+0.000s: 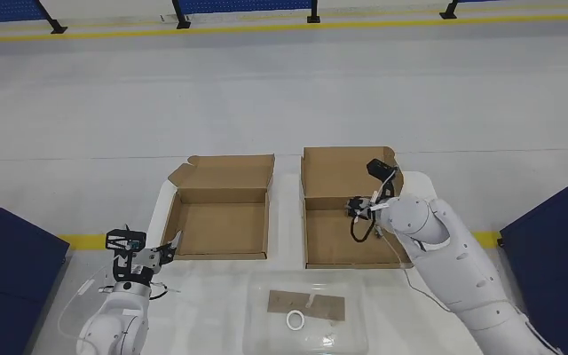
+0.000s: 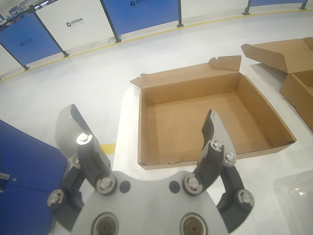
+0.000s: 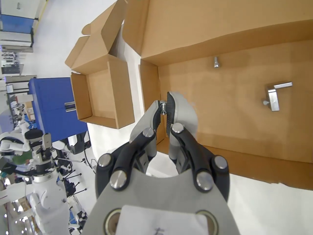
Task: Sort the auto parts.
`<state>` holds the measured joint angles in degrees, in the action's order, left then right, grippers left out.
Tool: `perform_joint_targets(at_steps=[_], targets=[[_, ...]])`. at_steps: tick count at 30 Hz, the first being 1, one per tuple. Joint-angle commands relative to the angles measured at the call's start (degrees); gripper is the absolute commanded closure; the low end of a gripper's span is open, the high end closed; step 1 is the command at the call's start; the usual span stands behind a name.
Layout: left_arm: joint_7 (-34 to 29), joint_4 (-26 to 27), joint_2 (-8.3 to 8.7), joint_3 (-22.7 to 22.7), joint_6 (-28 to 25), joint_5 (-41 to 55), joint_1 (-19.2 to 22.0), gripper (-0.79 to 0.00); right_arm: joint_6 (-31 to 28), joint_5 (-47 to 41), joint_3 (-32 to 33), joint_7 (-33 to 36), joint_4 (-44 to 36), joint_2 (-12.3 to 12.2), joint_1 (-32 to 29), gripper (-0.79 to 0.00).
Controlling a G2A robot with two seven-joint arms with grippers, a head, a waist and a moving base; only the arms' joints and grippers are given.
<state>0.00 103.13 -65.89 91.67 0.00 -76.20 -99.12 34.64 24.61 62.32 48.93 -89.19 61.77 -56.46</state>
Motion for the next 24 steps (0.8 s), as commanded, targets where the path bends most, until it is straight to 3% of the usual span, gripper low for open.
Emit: perform_joint_targets(at_steps=[1, 14, 24], targets=[[0.0, 0.0, 0.00, 0.0, 0.0, 0.0, 0.0, -0.785, 1.0, 0.5, -1.9, -0.5, 2.2, 0.5, 1.6, 0.000], [0.0, 0.0, 0.00, 0.0, 0.0, 0.0, 0.0, -0.785, 3.1, -1.1, -10.3, -2.5, 17.4, 4.3, 9.2, 0.000], [0.0, 0.0, 0.00, 0.0, 0.0, 0.0, 0.0, -0.785, 2.8, -0.9, -10.9, -2.8, 19.1, 4.7, 10.0, 0.000]])
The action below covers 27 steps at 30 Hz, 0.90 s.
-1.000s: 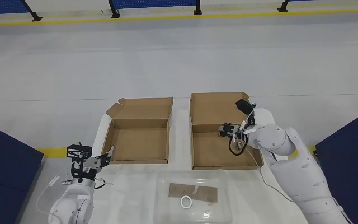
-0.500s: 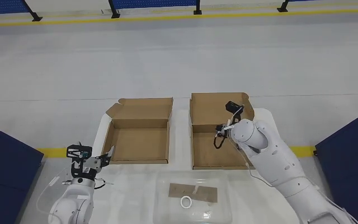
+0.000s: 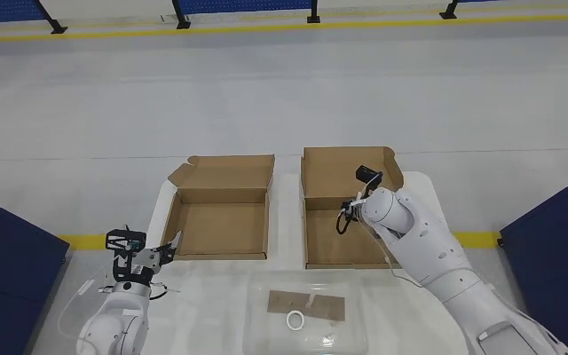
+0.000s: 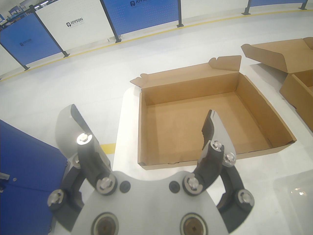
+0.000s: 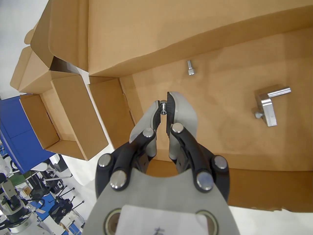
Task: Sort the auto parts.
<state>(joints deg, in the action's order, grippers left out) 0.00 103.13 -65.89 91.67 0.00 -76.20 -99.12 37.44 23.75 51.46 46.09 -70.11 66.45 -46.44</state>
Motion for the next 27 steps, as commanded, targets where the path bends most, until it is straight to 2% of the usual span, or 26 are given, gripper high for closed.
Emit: perform_joint_targets(at_steps=[1, 4, 11, 19, 27], targets=[[0.0, 0.0, 0.00, 0.0, 0.0, 0.0, 0.0, -0.785, 0.0, 0.0, 0.0, 0.0, 0.0, 0.0, 0.0, 0.000], [0.0, 0.0, 0.00, 0.0, 0.0, 0.0, 0.0, -0.785, -0.3, 0.7, -0.7, -1.5, 0.5, 0.3, -0.7, 0.000], [0.0, 0.0, 0.00, 0.0, 0.0, 0.0, 0.0, -0.785, 4.2, 2.8, -4.1, -2.4, 3.3, 1.9, 1.2, 0.000], [0.0, 0.0, 0.00, 0.0, 0.0, 0.0, 0.0, -0.785, 6.0, 3.6, -8.1, -2.3, 8.9, 4.2, 3.6, 0.000], [0.0, 0.0, 0.00, 0.0, 0.0, 0.0, 0.0, -0.785, 5.9, 3.8, -8.1, -2.8, 9.0, 4.2, 3.5, 0.000]])
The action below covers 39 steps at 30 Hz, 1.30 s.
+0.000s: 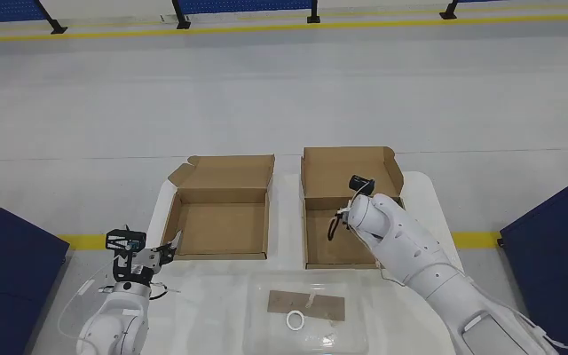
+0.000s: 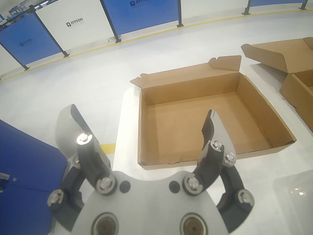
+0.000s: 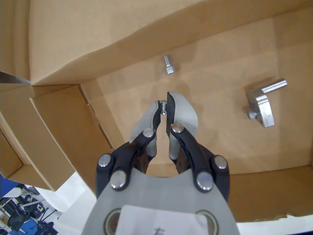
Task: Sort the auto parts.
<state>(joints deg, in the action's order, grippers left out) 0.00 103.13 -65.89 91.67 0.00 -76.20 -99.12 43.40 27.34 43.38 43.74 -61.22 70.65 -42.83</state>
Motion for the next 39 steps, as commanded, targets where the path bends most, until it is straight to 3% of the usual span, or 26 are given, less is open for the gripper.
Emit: perform_joint_targets(at_steps=[1, 32, 35, 37, 39], targets=[[0.0, 0.0, 0.00, 0.0, 0.0, 0.0, 0.0, -0.785, -0.2, 0.4, 0.1, -1.8, 0.2, 0.0, -0.8, 0.000], [0.0, 0.0, 0.00, 0.0, 0.0, 0.0, 0.0, -0.785, 0.3, 3.6, -0.3, -2.8, 3.2, 2.8, -0.9, 0.000], [0.0, 0.0, 0.00, 0.0, 0.0, 0.0, 0.0, -0.785, 0.2, 3.8, -0.1, -2.6, 3.6, 3.0, -0.8, -0.055], [0.0, 0.0, 0.00, 0.0, 0.0, 0.0, 0.0, -0.785, 0.2, 3.9, 0.0, -2.5, 3.8, 3.1, -0.8, -0.142], [0.0, 0.0, 0.00, 0.0, 0.0, 0.0, 0.0, -0.785, 0.1, 4.0, 0.1, -2.5, 3.9, 3.2, -0.8, -0.163]])
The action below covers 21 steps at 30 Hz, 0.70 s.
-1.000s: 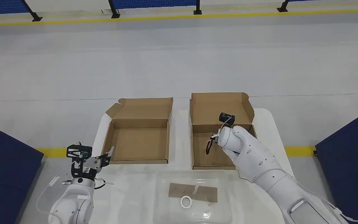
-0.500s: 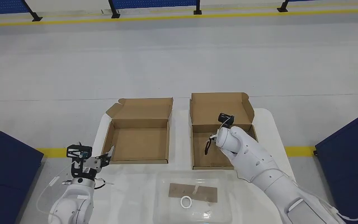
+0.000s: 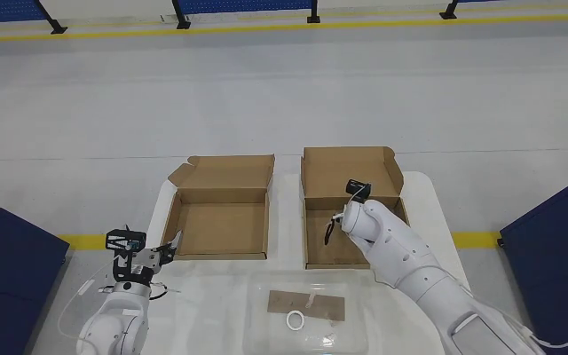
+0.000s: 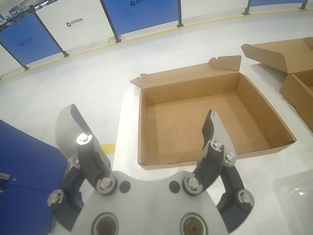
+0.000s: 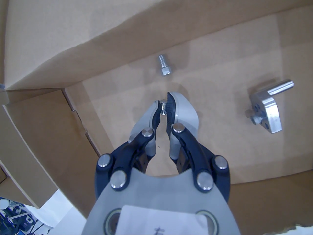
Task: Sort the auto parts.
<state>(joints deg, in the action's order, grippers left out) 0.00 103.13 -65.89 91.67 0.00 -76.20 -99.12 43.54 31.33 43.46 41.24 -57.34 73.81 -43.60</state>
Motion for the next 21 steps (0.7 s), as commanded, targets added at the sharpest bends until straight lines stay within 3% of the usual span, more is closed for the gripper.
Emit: perform_joint_targets(at_steps=[1, 6, 8, 11, 13, 21], targets=[[0.0, 0.0, 0.00, 0.0, 0.0, 0.0, 0.0, -0.785, -0.1, 0.0, 0.2, 0.1, 0.1, 0.1, 0.0, -0.169], [0.0, 0.0, 0.00, 0.0, 0.0, 0.0, 0.0, -0.785, -0.3, 0.5, 0.8, 0.2, -0.4, 0.2, -0.3, -0.219], [0.0, 0.0, 0.00, 0.0, 0.0, 0.0, 0.0, -0.785, -0.3, 0.6, 1.2, 0.2, -0.9, 0.1, -0.6, -0.336], [0.0, 0.0, 0.00, 0.0, 0.0, 0.0, 0.0, -0.785, -0.1, 1.1, 1.9, 0.4, -2.1, -0.1, -1.2, -0.406], [0.0, 0.0, 0.00, 0.0, 0.0, 0.0, 0.0, -0.785, 0.1, 1.4, 2.5, 0.6, -3.1, -0.3, -1.8, -0.785], [0.0, 0.0, 0.00, 0.0, 0.0, 0.0, 0.0, -0.785, 0.2, 3.6, 6.2, 1.8, -10.7, -1.9, -5.7, -0.785]])
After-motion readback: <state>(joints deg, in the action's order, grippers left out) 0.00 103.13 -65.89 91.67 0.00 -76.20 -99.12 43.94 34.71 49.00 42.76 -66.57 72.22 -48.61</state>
